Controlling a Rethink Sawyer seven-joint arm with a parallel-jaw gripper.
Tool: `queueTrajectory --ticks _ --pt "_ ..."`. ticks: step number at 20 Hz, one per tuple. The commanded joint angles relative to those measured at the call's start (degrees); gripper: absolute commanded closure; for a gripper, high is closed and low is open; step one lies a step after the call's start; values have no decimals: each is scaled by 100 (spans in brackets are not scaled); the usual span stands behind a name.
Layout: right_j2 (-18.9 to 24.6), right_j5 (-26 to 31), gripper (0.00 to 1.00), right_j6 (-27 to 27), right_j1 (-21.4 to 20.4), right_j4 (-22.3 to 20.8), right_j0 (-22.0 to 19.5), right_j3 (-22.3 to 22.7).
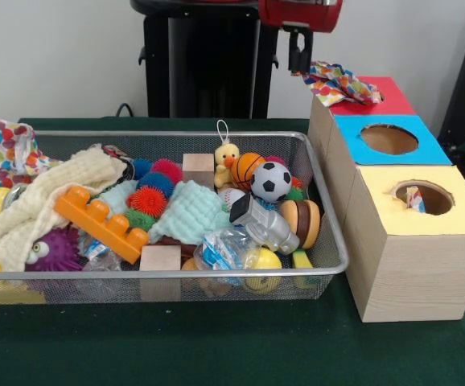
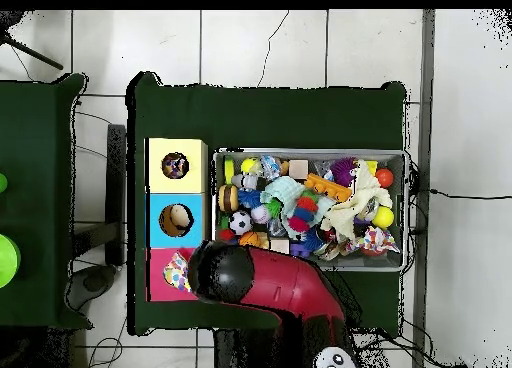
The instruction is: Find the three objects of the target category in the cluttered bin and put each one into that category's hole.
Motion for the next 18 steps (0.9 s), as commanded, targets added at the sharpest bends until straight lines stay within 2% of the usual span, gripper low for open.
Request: queueTrajectory --ticks 1,5,10,14,18 --pt "389 -309 100 634 408 -233 488 73" --pt "177 -153 100 972 442 -148 860 -110" --pt "153 -112 100 940 394 51 932 -81" --pt "259 -44 100 940 227 305 941 130" --pt "289 -532 100 842 253 243 940 522"
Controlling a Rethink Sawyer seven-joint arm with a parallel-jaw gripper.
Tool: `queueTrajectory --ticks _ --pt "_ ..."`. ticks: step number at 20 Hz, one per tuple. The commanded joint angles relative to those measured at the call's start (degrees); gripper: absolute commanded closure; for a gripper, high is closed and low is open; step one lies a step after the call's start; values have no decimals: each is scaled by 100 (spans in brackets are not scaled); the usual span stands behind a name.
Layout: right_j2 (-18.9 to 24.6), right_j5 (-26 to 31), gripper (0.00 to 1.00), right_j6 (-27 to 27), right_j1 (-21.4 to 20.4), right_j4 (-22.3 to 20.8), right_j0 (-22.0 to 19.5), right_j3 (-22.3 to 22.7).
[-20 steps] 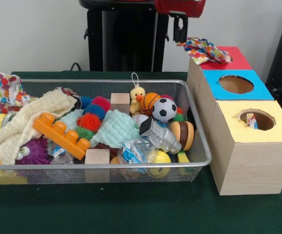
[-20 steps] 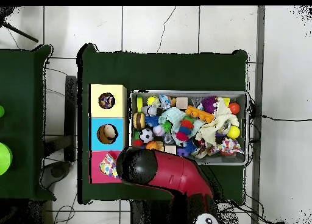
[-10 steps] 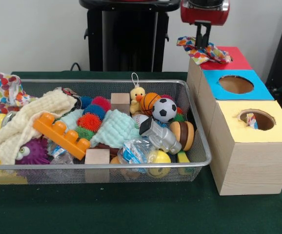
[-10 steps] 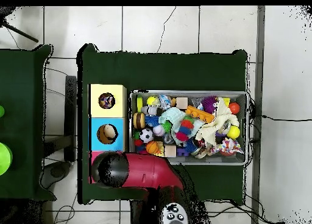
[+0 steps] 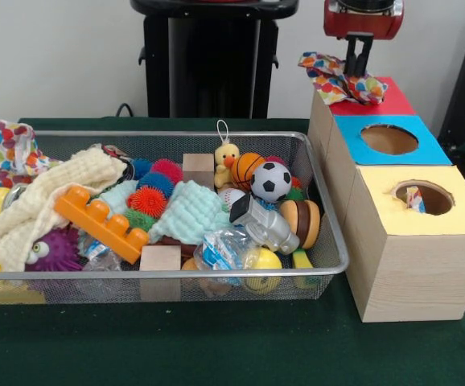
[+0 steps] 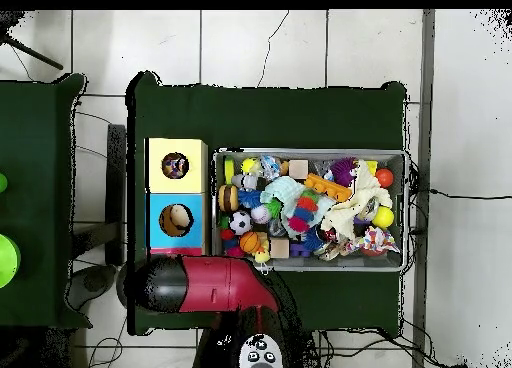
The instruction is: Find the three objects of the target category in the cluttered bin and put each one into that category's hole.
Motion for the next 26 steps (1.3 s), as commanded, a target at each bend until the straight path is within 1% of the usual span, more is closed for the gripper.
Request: queueTrajectory --ticks 1,3,7,12,16,19,23,26 --pt "317 -642 100 773 34 154 -132 632" --pt "361 -888 100 645 -8 73 -249 846" --pt "415 -1002 100 557 10 9 -330 922" --pt "328 -1453 100 804 496 -65 -178 776" --pt "325 -1765 100 1012 823 64 -58 707" --pt "238 -1781 100 1221 1030 221 174 514" --pt "121 -1688 100 1496 1357 543 518 124" --pt "-74 -1556 100 1679 1493 775 815 -116"
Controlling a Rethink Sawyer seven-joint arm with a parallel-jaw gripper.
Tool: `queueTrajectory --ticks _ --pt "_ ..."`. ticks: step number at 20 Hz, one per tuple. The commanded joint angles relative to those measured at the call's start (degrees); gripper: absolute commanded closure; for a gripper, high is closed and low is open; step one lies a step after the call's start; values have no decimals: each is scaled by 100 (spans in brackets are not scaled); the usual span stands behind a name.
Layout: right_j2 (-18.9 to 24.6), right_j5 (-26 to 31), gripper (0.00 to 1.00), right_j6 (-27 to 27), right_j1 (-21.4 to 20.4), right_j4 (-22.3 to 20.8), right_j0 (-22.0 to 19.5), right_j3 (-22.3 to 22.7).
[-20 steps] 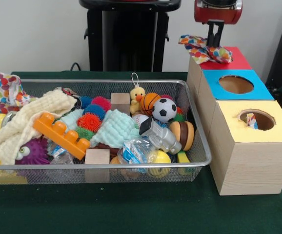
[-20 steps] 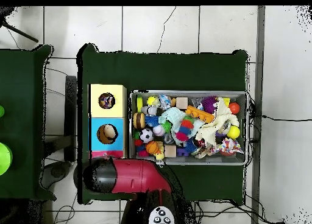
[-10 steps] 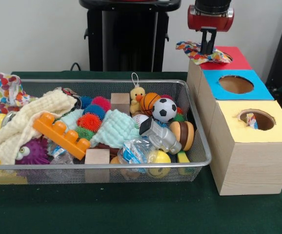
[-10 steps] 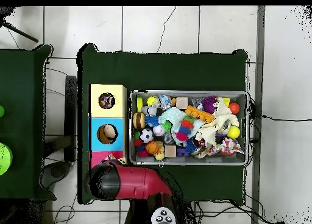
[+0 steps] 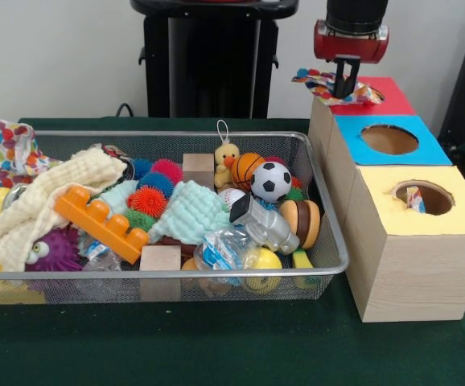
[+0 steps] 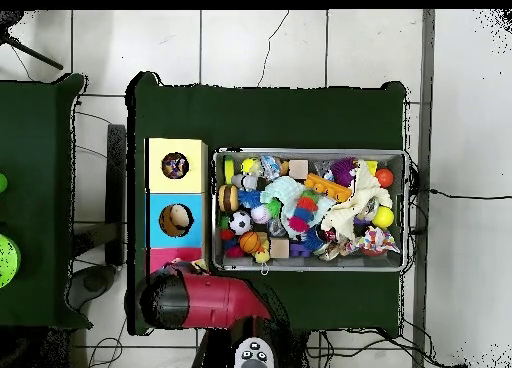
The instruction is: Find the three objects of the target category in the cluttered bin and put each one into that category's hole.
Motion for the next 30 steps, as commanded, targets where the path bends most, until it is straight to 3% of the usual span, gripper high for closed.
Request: queueTrajectory --ticks 1,7,14,17,21,30 --pt "108 -30 100 1719 1107 672 653 -673" --pt "-24 303 100 1895 1213 1254 983 -947" --pt "31 216 100 1865 1392 1800 1231 -1018" --pt "128 -102 100 1654 1499 1843 1180 -831" --pt "537 -691 100 1273 1778 1770 772 -475" --pt "504 -480 100 1013 2119 1553 591 -621"
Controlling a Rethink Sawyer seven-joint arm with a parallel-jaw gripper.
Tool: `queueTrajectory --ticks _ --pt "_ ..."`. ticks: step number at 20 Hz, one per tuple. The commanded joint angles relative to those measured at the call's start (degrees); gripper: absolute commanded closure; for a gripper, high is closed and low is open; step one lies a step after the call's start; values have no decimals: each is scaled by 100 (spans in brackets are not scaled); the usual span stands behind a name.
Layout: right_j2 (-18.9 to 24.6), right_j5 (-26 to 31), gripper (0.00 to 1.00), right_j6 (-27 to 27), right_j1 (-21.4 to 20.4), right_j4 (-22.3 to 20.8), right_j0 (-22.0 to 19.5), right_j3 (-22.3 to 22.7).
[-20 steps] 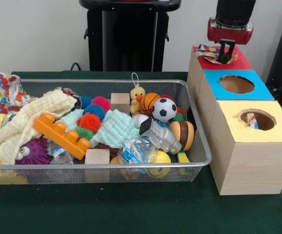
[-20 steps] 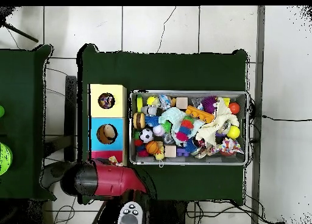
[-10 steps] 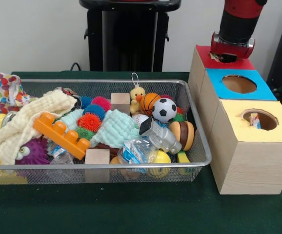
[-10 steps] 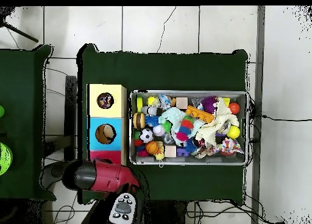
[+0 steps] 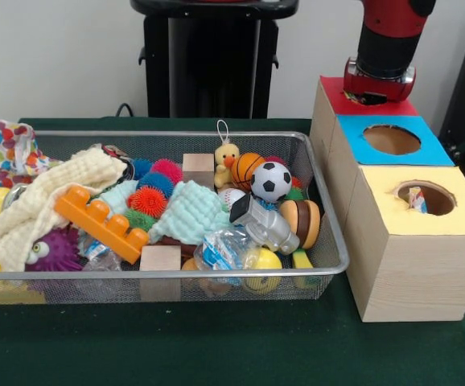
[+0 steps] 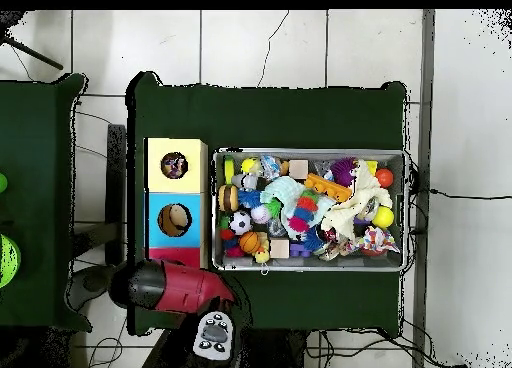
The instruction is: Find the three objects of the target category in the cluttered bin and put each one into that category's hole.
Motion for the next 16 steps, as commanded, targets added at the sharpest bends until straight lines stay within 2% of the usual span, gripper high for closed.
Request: queueTrajectory --ticks 1,5,16 --pt "621 -434 100 996 1008 169 -190 -232" --pt "667 -434 100 972 1183 174 -256 -245" --pt "859 -1180 100 813 2014 -74 -417 -311"
